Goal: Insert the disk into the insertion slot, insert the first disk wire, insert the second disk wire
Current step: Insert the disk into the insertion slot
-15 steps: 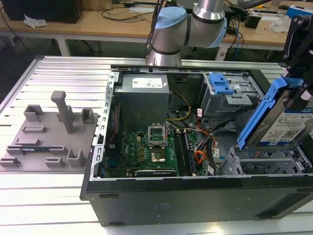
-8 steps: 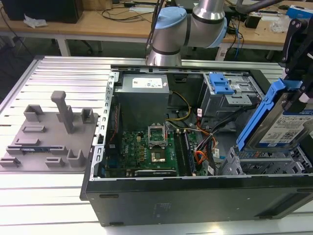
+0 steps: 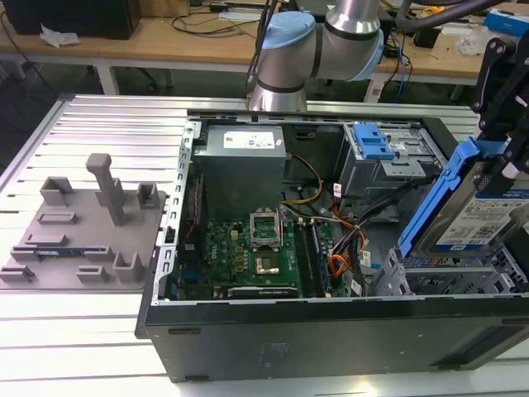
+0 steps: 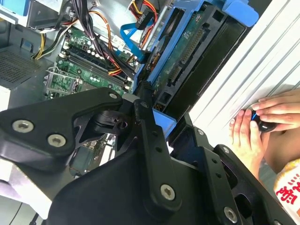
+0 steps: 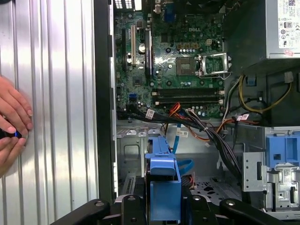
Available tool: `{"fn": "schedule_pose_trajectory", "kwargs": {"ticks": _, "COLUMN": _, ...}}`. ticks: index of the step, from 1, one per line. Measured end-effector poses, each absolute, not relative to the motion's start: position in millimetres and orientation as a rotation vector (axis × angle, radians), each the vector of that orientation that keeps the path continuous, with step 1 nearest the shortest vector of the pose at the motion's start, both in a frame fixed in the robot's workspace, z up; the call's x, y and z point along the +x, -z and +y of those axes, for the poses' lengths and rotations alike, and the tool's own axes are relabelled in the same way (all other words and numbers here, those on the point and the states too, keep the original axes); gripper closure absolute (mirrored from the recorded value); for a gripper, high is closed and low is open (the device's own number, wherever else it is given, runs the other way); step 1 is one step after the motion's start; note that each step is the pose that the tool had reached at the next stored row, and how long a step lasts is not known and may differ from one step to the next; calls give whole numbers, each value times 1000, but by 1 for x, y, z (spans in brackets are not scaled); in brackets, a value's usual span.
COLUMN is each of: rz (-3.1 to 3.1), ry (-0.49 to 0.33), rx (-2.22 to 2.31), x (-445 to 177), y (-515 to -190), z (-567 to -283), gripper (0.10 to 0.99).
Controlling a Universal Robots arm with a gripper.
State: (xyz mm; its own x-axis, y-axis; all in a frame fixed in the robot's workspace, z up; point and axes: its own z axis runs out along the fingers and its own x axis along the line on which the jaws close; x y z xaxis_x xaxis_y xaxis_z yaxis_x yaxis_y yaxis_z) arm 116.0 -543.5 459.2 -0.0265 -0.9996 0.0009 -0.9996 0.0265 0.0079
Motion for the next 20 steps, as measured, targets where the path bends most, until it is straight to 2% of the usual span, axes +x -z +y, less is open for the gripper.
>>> {"fn": "schedule_pose_trajectory", "kwargs": {"ticks": 11, "rz": -2245, "ry": 10, "rx": 2186, "x": 118, "y": -451, "z": -544, "gripper": 722}}
{"fn": "schedule_pose_trajectory", "kwargs": {"ticks": 20, "rz": -2243, "ry": 13, "rx": 2185, "x": 118, "y": -429, "z": -544, "gripper": 722}}
